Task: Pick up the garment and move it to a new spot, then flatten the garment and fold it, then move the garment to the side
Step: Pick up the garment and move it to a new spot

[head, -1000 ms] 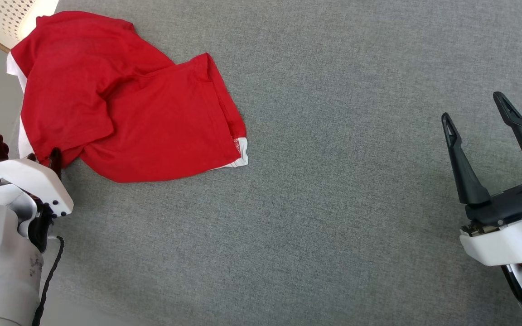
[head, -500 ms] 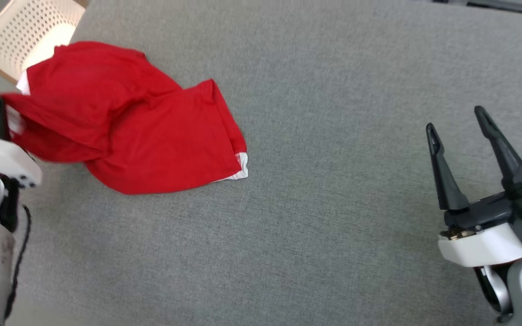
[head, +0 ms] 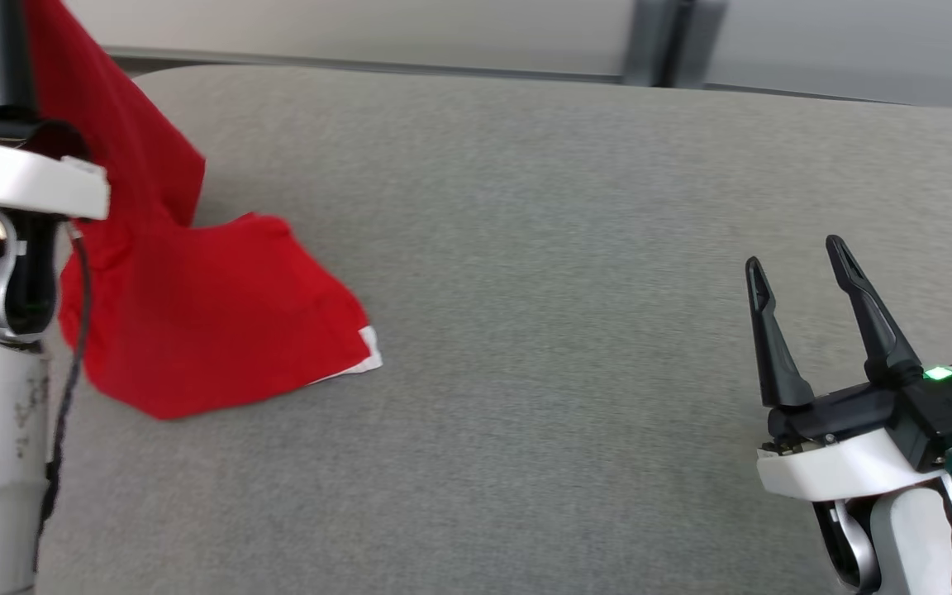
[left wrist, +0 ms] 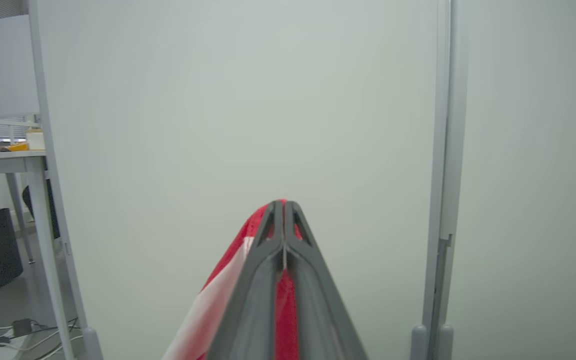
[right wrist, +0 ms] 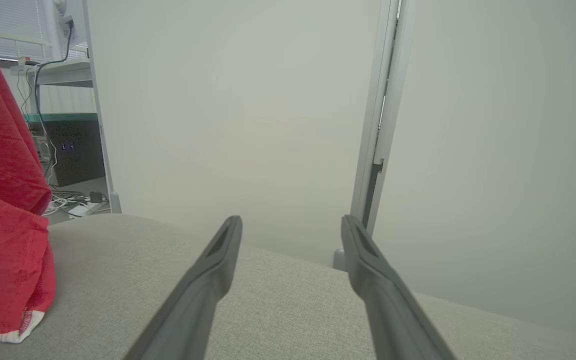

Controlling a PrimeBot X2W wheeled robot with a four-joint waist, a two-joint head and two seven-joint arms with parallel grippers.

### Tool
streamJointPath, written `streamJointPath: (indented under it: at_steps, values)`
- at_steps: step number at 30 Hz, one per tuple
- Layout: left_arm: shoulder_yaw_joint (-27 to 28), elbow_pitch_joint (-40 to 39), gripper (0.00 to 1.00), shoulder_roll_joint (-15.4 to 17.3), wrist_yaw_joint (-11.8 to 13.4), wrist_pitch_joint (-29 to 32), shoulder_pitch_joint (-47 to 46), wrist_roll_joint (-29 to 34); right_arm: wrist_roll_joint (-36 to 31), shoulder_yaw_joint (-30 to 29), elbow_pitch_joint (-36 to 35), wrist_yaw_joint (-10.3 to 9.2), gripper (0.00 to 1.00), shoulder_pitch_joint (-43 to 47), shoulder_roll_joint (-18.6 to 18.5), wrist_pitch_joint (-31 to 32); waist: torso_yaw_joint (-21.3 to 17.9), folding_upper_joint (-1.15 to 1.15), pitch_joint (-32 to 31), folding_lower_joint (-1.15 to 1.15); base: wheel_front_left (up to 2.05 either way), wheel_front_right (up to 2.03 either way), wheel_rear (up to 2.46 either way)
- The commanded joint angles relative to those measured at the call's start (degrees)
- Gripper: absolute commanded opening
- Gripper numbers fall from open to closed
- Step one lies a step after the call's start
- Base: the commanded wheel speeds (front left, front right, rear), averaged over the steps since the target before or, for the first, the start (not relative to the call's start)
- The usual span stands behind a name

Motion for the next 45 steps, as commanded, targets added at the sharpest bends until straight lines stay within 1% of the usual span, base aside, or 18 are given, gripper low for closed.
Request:
streamJointPath:
  at_steps: [1,5,9,12,15,17,21,27,28,29,30,33,34,35,37,39,42,45]
  values:
    - [-0.14,-1.80,0.00,-0.30,0.00,0.79,0.70,-0.40,0.50,-0.07,0.24,-0.11,1.00,0.08,0.10,-0.56,-2.35,0.00,-1.36,0.00,0.00,0.00,0.00]
    - [-1.32,-12.83,0.00,-1.13,1.65,6.21,0.84,-1.32,1.33,-0.78,1.38,-0.11,1.00,-0.24,1.14,-1.58,-5.77,0.00,-1.85,0.00,0.00,0.00,0.00]
    - [-3.23,-21.20,0.00,-2.23,3.73,11.29,-0.60,-0.80,1.77,-0.88,2.20,-0.11,1.00,-0.85,1.85,-2.22,-9.64,0.00,-1.69,0.00,0.00,0.00,0.00]
    - [-5.43,-25.12,0.00,-3.37,4.88,14.77,-1.80,-0.39,1.89,-0.97,2.72,-0.11,1.00,-1.23,2.30,-2.62,-12.58,0.00,-1.10,0.00,0.00,0.00,0.00]
    - [-7.39,-26.84,0.00,-4.52,5.76,17.20,-3.41,0.18,2.25,-0.71,3.20,-0.11,1.00,-1.96,2.61,-2.90,-15.75,0.00,0.02,0.00,0.00,0.00,0.00]
    - [-8.60,-26.48,0.00,-5.21,6.11,18.04,-4.70,0.84,2.45,-0.41,3.38,-0.11,1.00,-2.46,2.86,-2.93,-17.84,0.00,1.01,0.00,0.00,0.00,0.00]
    - [-11.59,-23.52,0.00,-7.69,6.46,18.92,-7.43,1.58,3.48,-0.27,2.62,-0.11,1.00,-3.77,3.04,-2.99,-22.27,0.00,3.71,0.00,0.00,0.00,0.00]
    - [-14.87,-16.46,0.00,-11.19,6.54,18.12,-13.55,3.02,7.21,1.05,1.41,-0.11,1.00,-5.17,3.17,-3.00,-28.98,0.00,8.23,0.00,0.00,0.00,0.00]
    - [-16.40,-14.15,0.00,-12.34,6.18,17.92,-15.09,3.26,8.41,1.55,1.25,-0.11,1.00,-5.59,3.16,-3.00,-30.98,0.00,9.64,0.00,0.00,0.00,0.00]
    - [-17.20,-12.90,0.00,-12.80,5.98,17.64,-15.83,3.39,8.88,1.69,1.19,-0.11,1.00,-5.84,3.15,-3.00,-31.87,0.00,10.29,0.00,0.00,0.00,0.00]
    - [-17.20,-12.90,0.00,-12.80,5.98,17.64,-15.83,3.39,8.88,1.69,1.19,-0.11,1.00,-5.84,3.15,-3.00,-31.87,0.00,10.29,0.00,0.00,0.00,0.00]
    - [-20.18,-8.37,0.00,-14.03,5.41,16.60,-17.15,2.84,10.02,1.62,1.23,-0.11,1.00,-6.24,3.18,-3.01,-33.72,0.00,11.62,0.00,0.00,0.00,0.00]
    - [-20.80,-6.63,0.69,-14.39,6.38,15.64,-17.44,3.09,10.33,1.55,1.24,-0.11,1.00,-6.38,3.18,-3.01,-34.02,0.00,11.84,0.00,0.00,0.00,0.00]
    - [-22.02,-5.01,1.00,-14.54,6.61,14.67,-17.98,3.86,10.51,1.57,1.25,-0.11,1.00,-6.56,3.18,-3.01,-34.25,0.00,12.00,0.00,0.00,0.00,0.00]
    - [-24.66,-1.94,1.00,-14.98,6.05,13.10,-18.69,4.26,10.86,1.60,1.30,-0.11,1.00,-6.81,3.17,-3.01,-34.45,0.00,12.17,0.00,0.00,0.00,0.00]
    - [-25.39,0.59,1.00,-14.91,6.57,11.10,-19.60,4.30,11.03,1.86,1.46,-0.11,1.00,-6.96,3.17,-3.01,-34.22,0.00,12.07,0.00,0.00,0.00,0.00]
    - [-24.53,3.71,1.00,-15.00,7.12,8.63,-20.23,3.35,10.50,1.93,1.56,-0.11,1.00,-6.99,3.16,-3.01,-32.78,0.00,11.36,0.00,0.00,0.00,0.00]
    - [-22.66,5.91,1.00,-13.29,7.51,6.38,-19.90,2.66,9.33,1.18,1.78,-0.11,1.00,-6.75,3.16,-3.01,-30.26,0.00,10.19,0.00,0.00,0.00,0.00]
